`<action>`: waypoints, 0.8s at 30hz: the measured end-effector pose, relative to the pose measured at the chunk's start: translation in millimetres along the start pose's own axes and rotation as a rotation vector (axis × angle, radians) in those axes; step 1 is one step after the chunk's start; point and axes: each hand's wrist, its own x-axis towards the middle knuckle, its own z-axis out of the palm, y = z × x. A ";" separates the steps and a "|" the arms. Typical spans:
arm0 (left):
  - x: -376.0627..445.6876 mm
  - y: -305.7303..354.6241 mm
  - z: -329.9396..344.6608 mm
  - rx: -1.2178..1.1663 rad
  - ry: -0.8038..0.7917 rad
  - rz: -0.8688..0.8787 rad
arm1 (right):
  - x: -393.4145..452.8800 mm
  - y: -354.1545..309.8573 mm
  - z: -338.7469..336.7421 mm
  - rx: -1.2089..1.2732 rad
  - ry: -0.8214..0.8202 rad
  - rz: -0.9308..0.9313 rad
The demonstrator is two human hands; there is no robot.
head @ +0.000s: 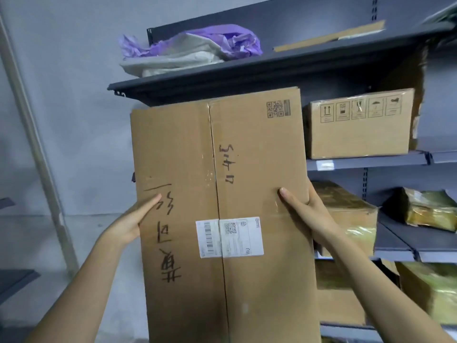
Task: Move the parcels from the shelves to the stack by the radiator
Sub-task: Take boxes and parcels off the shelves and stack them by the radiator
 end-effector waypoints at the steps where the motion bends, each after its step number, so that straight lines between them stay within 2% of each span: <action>1: -12.2 3.7 4.7 0.013 -0.013 0.006 | -11.5 -4.8 -5.3 0.010 0.010 -0.001; 7: -82.8 -16.4 39.6 0.015 -0.071 0.049 | -100.4 -14.4 -44.8 -0.024 0.117 0.027; 13: -142.1 -67.4 108.3 -0.047 -0.104 -0.088 | -192.7 -12.9 -108.9 -0.077 0.183 0.127; 20: -165.7 -105.0 259.8 -0.102 -0.326 -0.182 | -288.2 -17.4 -235.8 -0.138 0.438 0.208; 24: -175.4 -128.3 398.0 -0.089 -0.588 -0.246 | -363.2 -28.3 -332.4 -0.157 0.662 0.249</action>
